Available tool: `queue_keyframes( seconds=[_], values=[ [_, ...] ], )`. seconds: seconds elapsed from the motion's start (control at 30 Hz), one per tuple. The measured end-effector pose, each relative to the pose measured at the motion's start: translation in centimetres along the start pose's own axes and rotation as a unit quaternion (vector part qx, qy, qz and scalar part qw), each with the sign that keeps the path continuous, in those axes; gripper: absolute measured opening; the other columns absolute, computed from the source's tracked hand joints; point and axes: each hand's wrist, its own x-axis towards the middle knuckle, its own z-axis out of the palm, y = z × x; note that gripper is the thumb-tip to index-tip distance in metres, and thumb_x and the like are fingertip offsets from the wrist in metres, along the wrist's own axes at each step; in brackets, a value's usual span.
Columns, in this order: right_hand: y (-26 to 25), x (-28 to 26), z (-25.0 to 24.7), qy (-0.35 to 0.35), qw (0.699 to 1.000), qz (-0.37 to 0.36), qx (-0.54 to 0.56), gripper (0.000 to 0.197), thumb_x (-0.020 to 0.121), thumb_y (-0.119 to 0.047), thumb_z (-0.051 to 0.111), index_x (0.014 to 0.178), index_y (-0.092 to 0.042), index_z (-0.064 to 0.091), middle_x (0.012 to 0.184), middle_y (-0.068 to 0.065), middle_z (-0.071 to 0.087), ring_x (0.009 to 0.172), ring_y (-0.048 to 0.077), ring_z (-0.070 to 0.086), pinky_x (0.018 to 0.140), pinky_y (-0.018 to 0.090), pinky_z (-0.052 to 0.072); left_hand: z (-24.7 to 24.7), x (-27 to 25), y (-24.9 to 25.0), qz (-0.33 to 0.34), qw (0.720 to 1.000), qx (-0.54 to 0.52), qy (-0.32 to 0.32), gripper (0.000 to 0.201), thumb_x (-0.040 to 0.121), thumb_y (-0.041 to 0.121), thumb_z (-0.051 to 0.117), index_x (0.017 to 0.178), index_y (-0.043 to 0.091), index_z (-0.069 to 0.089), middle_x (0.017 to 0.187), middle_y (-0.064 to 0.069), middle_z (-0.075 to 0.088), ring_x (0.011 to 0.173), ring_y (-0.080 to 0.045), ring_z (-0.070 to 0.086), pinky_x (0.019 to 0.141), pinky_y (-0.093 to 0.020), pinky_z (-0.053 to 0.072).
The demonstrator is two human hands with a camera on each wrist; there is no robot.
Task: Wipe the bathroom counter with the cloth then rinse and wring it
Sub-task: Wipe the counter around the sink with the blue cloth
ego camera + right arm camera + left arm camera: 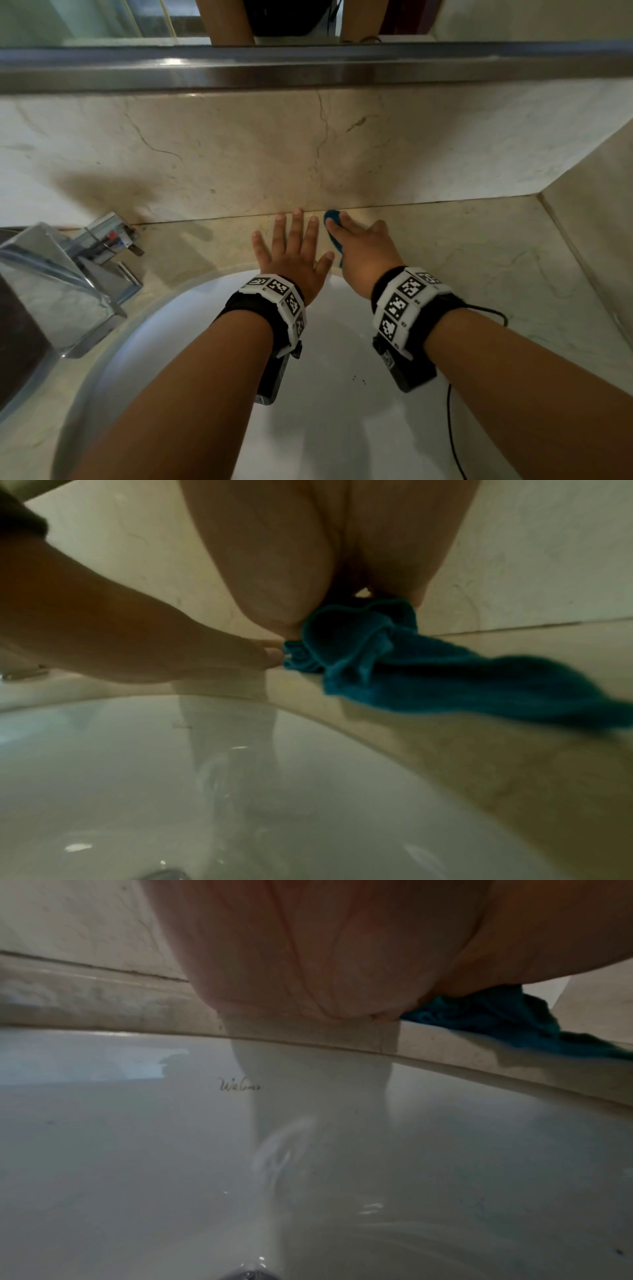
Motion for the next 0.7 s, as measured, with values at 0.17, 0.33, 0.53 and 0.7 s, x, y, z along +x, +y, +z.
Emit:
queue_keyframes(
  seconds=[0.17, 0.33, 0.53, 0.7],
  values=[
    [2.1, 0.4, 0.3, 0.009, 0.998, 0.063, 0.017, 0.068, 0.094, -0.013, 0.035, 0.148, -0.036, 0.002, 0.158, -0.011, 0.001, 0.129, 0.036, 0.026, 0.109, 0.037, 0.029, -0.1, 0.0, 0.0, -0.001, 1.0, 0.002, 0.0, 0.064, 0.095, 0.055, 0.007, 0.145, 0.027, -0.022, 0.154, 0.002, -0.028, 0.142, -0.024, -0.025, 0.111, -0.057, -0.012],
    [4.5, 0.1, -0.4, -0.03, 0.991, 0.133, 0.013, 0.07, 0.093, -0.014, 0.036, 0.149, -0.034, 0.0, 0.158, -0.01, 0.0, 0.136, 0.04, 0.02, 0.113, 0.04, 0.025, 0.1, 0.0, -0.1, 0.005, 1.0, -0.001, 0.008, 0.064, 0.095, 0.055, 0.008, 0.146, 0.027, -0.021, 0.154, 0.002, -0.026, 0.142, -0.024, -0.024, 0.111, -0.057, -0.012],
    [3.3, 0.3, -0.3, -0.068, 0.993, 0.097, -0.004, 0.072, 0.093, -0.019, 0.042, 0.149, -0.031, -0.001, 0.158, -0.007, -0.002, 0.136, 0.038, 0.023, 0.112, 0.038, 0.023, 0.2, 0.0, -0.1, 0.005, 1.0, 0.005, 0.016, 0.064, 0.095, 0.055, 0.008, 0.146, 0.027, -0.021, 0.155, 0.001, -0.026, 0.142, -0.024, -0.023, 0.112, -0.058, -0.01],
    [2.4, -0.4, -0.4, -0.048, 0.996, 0.073, 0.003, 0.068, 0.094, -0.017, 0.041, 0.149, -0.033, 0.003, 0.158, -0.011, 0.002, 0.127, 0.035, 0.027, 0.105, 0.035, 0.035, 0.1, 0.0, 0.0, 0.001, 1.0, 0.005, 0.013, 0.065, 0.095, 0.055, 0.008, 0.146, 0.027, -0.02, 0.154, 0.001, -0.026, 0.142, -0.024, -0.023, 0.111, -0.058, -0.011]
  ],
)
